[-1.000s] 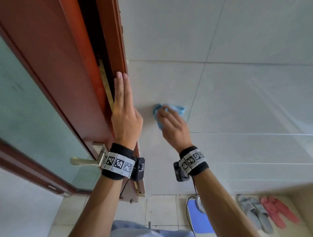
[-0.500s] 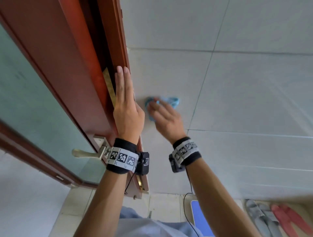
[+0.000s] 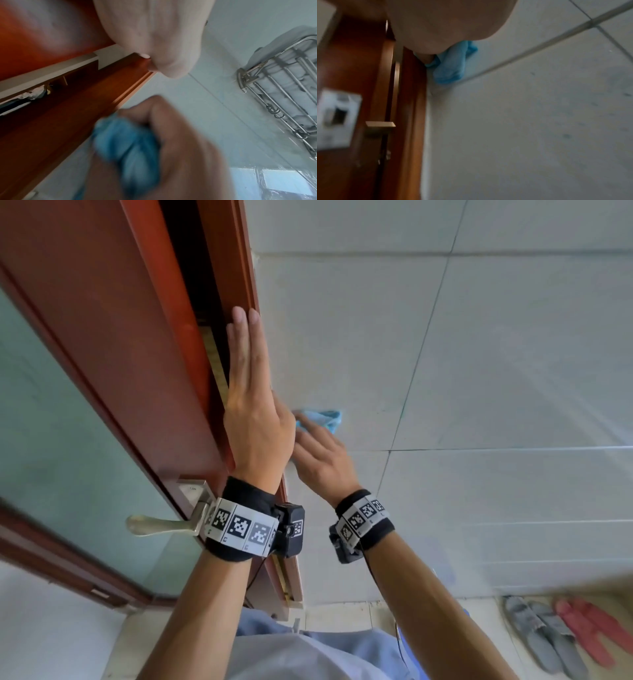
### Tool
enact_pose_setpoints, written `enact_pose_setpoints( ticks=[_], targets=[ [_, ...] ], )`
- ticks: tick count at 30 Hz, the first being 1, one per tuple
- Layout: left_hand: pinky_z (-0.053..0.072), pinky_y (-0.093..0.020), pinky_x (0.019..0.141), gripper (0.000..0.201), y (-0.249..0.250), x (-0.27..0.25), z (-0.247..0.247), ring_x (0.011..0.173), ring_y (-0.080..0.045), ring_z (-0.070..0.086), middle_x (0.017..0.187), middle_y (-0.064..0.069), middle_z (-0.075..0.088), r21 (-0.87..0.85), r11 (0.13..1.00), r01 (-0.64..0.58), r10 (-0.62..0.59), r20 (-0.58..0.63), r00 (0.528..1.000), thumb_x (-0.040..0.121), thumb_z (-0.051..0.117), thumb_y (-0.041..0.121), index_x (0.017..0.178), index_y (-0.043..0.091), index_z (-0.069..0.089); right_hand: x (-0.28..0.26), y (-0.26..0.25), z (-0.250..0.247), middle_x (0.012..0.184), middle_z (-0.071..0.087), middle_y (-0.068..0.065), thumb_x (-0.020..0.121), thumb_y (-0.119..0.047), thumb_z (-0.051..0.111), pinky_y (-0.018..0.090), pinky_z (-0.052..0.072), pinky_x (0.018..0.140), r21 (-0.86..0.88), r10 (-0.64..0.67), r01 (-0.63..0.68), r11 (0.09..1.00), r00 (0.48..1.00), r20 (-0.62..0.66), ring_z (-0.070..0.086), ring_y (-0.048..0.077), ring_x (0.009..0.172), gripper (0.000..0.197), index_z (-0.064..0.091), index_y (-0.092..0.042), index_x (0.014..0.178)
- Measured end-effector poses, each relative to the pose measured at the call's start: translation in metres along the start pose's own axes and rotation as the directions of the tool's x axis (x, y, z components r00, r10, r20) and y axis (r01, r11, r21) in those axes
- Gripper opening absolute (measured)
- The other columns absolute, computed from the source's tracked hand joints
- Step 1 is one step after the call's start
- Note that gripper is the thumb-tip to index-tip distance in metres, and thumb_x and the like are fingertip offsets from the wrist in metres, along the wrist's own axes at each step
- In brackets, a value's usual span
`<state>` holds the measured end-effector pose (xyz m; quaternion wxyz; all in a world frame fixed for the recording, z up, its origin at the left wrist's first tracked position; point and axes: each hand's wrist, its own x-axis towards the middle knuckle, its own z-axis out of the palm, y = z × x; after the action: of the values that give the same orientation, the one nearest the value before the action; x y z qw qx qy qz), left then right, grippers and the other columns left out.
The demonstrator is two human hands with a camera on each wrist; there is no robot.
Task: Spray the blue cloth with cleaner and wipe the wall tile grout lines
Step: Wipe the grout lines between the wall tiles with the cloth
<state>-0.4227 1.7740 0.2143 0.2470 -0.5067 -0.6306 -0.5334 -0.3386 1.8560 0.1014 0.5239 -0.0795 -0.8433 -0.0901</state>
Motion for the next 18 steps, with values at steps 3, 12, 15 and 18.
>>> enact_pose_setpoints(
  ticks=[3, 12, 15, 18],
  targets=[
    [0.029, -0.042, 0.124, 0.084, 0.003, 0.0, 0.001, 0.16, -0.028, 0.018, 0.17, -0.018, 0.021, -0.005, 1.0, 0.008, -0.008, -0.01, 1.0, 0.081, 0.039, -0.024, 0.161, -0.002, 0.027, -0.032, 0.014, 0.002, 0.121, 0.073, 0.009, 0.1, 0.001, 0.066, 0.038, 0.055, 0.09, -0.028, -0.203, 0.209, 0.977, 0.968, 0.147, 0.064, 0.032, 0.128, 0.013, 0.074, -0.009, 0.101],
    [0.006, -0.023, 0.128, 0.095, 0.027, -0.012, 0.011, 0.159, -0.03, 0.017, 0.17, -0.021, 0.018, 0.068, 0.994, 0.089, -0.085, -0.053, 0.995, 0.072, 0.049, -0.02, 0.161, -0.004, 0.021, -0.042, 0.062, -0.062, 0.131, 0.071, 0.006, 0.099, -0.007, 0.072, 0.035, 0.056, 0.091, -0.17, -0.287, 0.337, 0.926, 0.921, 0.265, 0.064, 0.027, 0.127, 0.014, 0.078, -0.012, 0.11],
    [-0.003, -0.022, 0.127, 0.093, 0.03, -0.018, 0.014, 0.159, -0.035, 0.017, 0.169, -0.023, 0.02, 0.068, 0.995, 0.069, -0.066, -0.036, 0.997, 0.072, 0.047, -0.022, 0.16, -0.006, 0.023, -0.031, 0.077, -0.093, 0.136, 0.068, 0.012, 0.099, 0.001, 0.068, 0.043, 0.058, 0.091, -0.241, -0.135, 0.172, 0.955, 0.977, 0.162, 0.063, 0.033, 0.129, 0.023, 0.076, -0.006, 0.12],
    [0.011, -0.044, 0.131, 0.093, 0.027, -0.021, 0.021, 0.16, -0.038, 0.009, 0.17, -0.023, 0.017, -0.012, 0.999, 0.039, -0.039, 0.042, 0.998, 0.071, 0.039, -0.024, 0.16, -0.006, 0.021, -0.003, 0.084, -0.123, 0.134, 0.068, 0.017, 0.095, 0.012, 0.063, 0.048, 0.056, 0.098, -0.252, -0.019, 0.021, 0.967, 1.0, 0.009, 0.062, 0.038, 0.13, 0.03, 0.074, 0.002, 0.12]
  ],
)
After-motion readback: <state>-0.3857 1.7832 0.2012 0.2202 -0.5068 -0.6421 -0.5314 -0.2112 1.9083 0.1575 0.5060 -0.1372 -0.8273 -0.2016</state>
